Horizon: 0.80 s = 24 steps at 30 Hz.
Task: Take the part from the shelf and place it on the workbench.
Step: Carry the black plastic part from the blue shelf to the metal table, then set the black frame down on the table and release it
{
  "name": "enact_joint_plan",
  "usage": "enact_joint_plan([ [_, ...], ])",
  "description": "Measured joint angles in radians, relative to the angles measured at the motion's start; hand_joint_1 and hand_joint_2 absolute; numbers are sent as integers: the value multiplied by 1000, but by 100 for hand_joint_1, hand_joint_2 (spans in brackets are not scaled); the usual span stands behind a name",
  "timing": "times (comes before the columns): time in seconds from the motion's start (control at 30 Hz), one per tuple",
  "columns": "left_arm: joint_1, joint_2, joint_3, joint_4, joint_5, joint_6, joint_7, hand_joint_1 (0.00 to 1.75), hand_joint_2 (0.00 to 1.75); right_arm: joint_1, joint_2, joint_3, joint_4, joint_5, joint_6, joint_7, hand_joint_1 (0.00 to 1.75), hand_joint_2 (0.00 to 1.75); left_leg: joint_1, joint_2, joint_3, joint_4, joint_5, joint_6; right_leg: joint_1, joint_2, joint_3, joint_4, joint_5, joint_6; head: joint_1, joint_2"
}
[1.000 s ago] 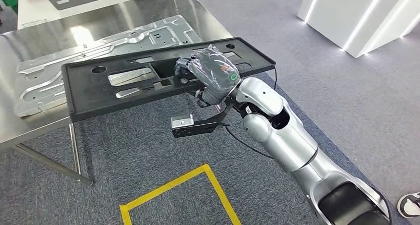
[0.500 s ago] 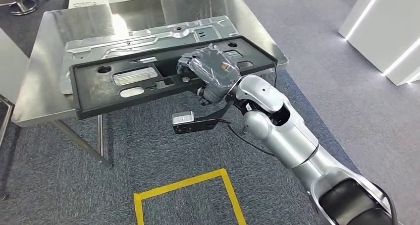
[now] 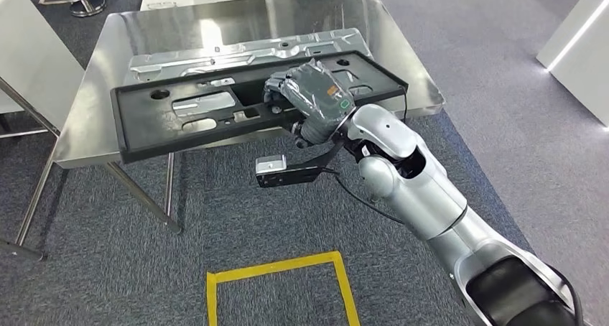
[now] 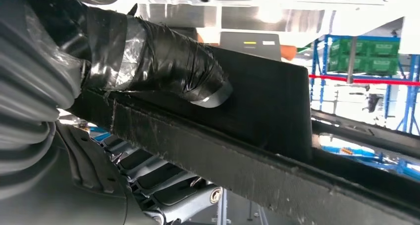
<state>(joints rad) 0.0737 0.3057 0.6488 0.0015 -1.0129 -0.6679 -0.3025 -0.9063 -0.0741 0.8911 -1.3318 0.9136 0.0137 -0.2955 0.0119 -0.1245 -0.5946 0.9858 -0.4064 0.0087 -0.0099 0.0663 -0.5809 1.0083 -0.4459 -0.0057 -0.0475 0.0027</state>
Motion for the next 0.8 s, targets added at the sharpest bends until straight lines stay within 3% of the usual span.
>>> enact_joint_plan([
  [0.1,-1,0,10,0,-18,0,0,0,175,0,-1,0,3,5,0,5,175,175,1,4,1,0,-1,-4,1,2,-1,3,0,-4,0,0],
  [0.8,-9,-5,77,0,-101,4,-3,0,175,0,-8,-3,35,44,-2,31,175,175,-2,7,-1,4,-4,-9,-1,4,0,4,-1,-4,0,0],
])
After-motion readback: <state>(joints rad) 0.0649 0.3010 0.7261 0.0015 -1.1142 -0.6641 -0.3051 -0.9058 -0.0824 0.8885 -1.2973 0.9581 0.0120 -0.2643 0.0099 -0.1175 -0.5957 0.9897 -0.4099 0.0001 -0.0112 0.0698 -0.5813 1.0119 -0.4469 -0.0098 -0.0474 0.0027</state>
